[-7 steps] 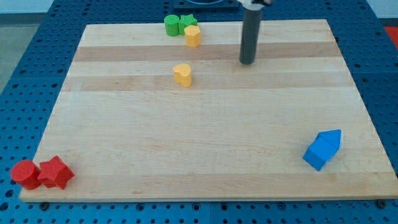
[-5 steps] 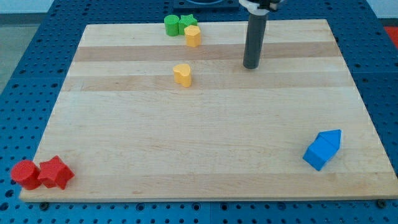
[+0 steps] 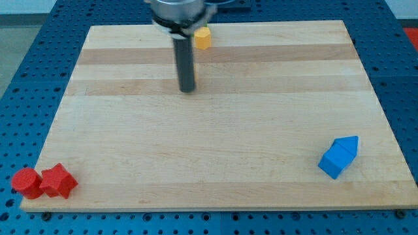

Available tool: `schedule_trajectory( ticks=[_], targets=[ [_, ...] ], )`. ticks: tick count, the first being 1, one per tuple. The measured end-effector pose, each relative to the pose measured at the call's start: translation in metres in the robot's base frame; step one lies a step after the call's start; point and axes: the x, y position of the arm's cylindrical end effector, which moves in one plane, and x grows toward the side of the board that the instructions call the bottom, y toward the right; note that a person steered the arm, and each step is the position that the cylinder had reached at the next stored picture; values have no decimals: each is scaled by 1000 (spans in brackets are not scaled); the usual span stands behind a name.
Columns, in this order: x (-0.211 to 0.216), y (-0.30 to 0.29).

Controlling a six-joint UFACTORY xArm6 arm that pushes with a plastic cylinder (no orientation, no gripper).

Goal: Push the yellow heart to the bottom of the green circle

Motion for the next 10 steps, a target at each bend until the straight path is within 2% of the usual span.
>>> schedule_trajectory(
  ticks=[1,2,3,4,5,6,7,9,10],
  targets=[
    [-22,-34],
    [19,-35],
    [40,-11],
    [8,7],
    [-46,-24],
    [-52,-38],
    [-10,-38],
    [-6,-31],
    [-6,6]
  ],
)
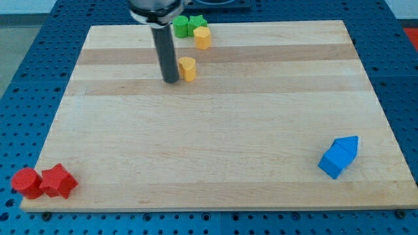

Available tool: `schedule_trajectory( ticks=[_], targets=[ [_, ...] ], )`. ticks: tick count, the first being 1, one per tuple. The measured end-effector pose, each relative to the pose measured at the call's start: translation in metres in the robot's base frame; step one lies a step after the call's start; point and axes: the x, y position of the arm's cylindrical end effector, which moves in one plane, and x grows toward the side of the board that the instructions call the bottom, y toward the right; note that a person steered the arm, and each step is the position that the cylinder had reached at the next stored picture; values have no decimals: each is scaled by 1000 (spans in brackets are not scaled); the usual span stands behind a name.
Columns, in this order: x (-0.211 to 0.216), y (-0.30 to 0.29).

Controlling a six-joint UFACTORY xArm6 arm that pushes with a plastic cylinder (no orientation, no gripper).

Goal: Push the yellow heart to the bottom of the green circle

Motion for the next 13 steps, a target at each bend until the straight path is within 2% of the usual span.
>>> schedule_trajectory(
  ticks=[1,3,4,5,7,9,10,11,12,13],
  targets=[
    [-2,39],
    [-52,36],
    [-31,63],
    [-35,97],
    [-69,34],
    [-67,41],
    [-83,29],
    [-79,26],
    [-58,26],
    [-62,3]
  ],
)
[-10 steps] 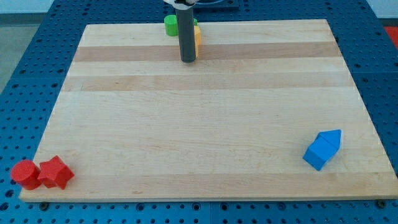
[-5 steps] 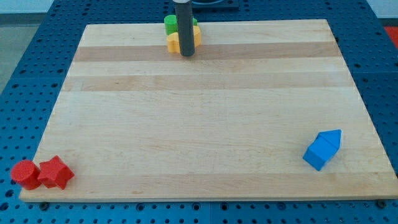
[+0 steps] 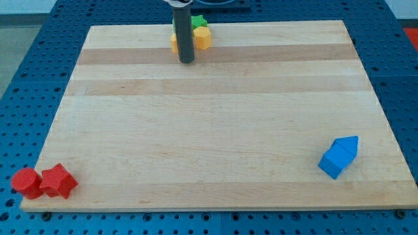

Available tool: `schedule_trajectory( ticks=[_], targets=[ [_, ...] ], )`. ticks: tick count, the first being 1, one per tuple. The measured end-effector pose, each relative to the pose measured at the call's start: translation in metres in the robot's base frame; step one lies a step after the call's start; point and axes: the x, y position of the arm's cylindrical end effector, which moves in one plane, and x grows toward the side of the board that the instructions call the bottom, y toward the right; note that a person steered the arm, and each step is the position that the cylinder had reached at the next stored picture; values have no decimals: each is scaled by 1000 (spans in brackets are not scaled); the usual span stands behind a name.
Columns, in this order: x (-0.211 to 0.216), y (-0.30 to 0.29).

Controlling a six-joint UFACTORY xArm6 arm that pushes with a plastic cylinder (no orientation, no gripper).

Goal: Push the yellow heart to the bottom of the green circle

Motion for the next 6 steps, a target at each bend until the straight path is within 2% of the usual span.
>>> schedule_trajectory(
  ticks=[2,3,4,5,6],
  targets=[
    [-36,1],
    [-21,15],
    [6,75],
    [21,172],
    [28,238]
  ],
)
